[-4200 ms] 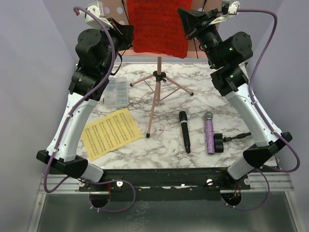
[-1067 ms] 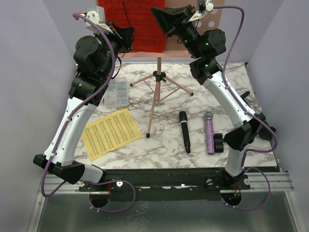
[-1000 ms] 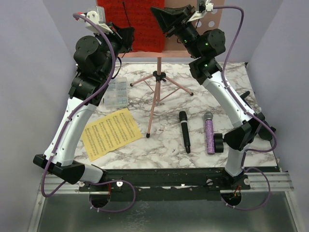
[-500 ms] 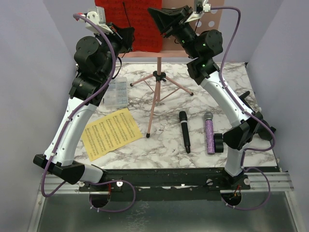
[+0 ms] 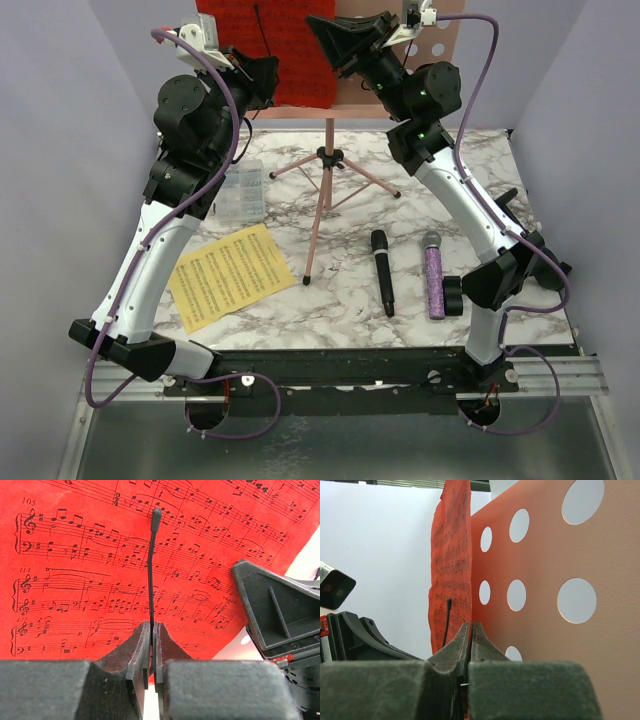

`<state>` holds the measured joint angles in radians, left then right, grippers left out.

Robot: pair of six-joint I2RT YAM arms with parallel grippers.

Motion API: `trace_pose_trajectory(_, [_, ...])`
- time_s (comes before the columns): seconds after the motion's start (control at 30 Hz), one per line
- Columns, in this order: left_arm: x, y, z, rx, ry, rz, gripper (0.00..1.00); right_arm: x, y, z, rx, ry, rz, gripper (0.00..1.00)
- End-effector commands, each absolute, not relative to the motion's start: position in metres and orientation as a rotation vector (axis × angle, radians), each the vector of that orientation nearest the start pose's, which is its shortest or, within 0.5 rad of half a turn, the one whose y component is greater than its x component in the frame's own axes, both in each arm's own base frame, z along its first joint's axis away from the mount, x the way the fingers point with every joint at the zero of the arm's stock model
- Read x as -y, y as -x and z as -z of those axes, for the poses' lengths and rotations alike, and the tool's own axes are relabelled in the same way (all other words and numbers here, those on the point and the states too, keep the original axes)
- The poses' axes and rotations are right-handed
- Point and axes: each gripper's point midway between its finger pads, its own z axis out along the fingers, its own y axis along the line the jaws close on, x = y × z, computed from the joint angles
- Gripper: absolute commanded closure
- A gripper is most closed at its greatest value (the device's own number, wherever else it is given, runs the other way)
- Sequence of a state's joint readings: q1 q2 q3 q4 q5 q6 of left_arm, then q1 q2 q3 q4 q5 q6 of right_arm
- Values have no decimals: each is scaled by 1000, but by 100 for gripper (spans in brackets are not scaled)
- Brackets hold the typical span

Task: Set up the instrument practice props

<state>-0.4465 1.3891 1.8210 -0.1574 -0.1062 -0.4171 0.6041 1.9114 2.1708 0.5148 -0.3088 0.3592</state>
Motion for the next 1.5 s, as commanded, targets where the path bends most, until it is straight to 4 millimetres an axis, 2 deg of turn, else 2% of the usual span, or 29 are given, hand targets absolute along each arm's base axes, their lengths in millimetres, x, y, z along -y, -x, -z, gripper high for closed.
trace_pose_trajectory(0.0, [170, -373, -569, -1303, 101, 657, 86, -358, -394, -622, -768, 407, -1035, 100])
trace_pose_trajectory(0.07, [171, -374, -568, -1304, 103, 658, 83, -358, -394, -622, -766, 407, -1036, 100])
trace_pose_trajectory(0.17, [171, -374, -567, -1307, 105, 661, 74, -358, -395, -622, -768, 404, -1037, 100])
trace_pose_trajectory(0.4, [167, -367, -564, -1308, 114, 665, 68, -358, -395, -621, -770, 404, -1032, 100])
trace_pose_trajectory(0.53, [162, -354, -566, -1298, 122, 679, 57, -359, -393, -620, -769, 418, -1025, 100])
trace_pose_trajectory(0.6, [159, -347, -565, -1296, 124, 683, 56, -358, -393, -621, -773, 408, -1022, 99])
trace_pose_trajectory(0.67, [155, -339, -565, -1291, 129, 688, 51, -358, -392, -622, -778, 410, -1014, 95])
trace_pose_trajectory(0.8, [146, -321, -561, -1283, 131, 694, 38, -350, -388, -627, -796, 396, -993, 78])
trace_pose_trajectory(0.93, [135, -303, -546, -1295, 148, 681, 28, -337, -374, -636, -840, 396, -963, 60])
trace_pose_trajectory(1.0, [129, -295, -530, -1322, 162, 674, 23, -326, -364, -642, -881, 387, -939, 48])
trace_pose_trajectory(1.1, [123, -285, -497, -1385, 190, 668, 16, -312, -357, -630, -1000, 382, -892, 34])
trace_pose_trajectory(1.17, [123, -280, -465, -1452, 195, 668, 11, -305, -345, -613, -1080, 418, -875, 30])
trace_pose_trajectory(1.23, [125, -277, -421, -1552, 202, 659, 9, -300, -322, -587, -1125, 488, -893, 29])
trace_pose_trajectory(1.3, [124, -273, -366, -1680, 230, 636, 8, -290, -291, -552, -1161, 547, -934, 28])
trace_pose_trajectory(1.33, [123, -270, -335, -1755, 253, 623, 8, -293, -285, -516, -1225, 574, -962, 28])
trace_pose_trajectory(1.37, [122, -267, -310, -1815, 275, 611, 7, -289, -271, -498, -1246, 589, -992, 28])
trace_pose_trajectory(1.4, [122, -264, -285, -1871, 300, 606, 5, -291, -265, -457, -1328, 598, -1030, 28])
trace_pose_trajectory(1.43, [123, -262, -265, -1915, 314, 604, 4, -290, -255, -432, -1370, 593, -1070, 28])
trace_pose_trajectory(1.47, [124, -261, -247, -1957, 333, 603, 4, -291, -249, -396, -1439, 587, -1099, 28])
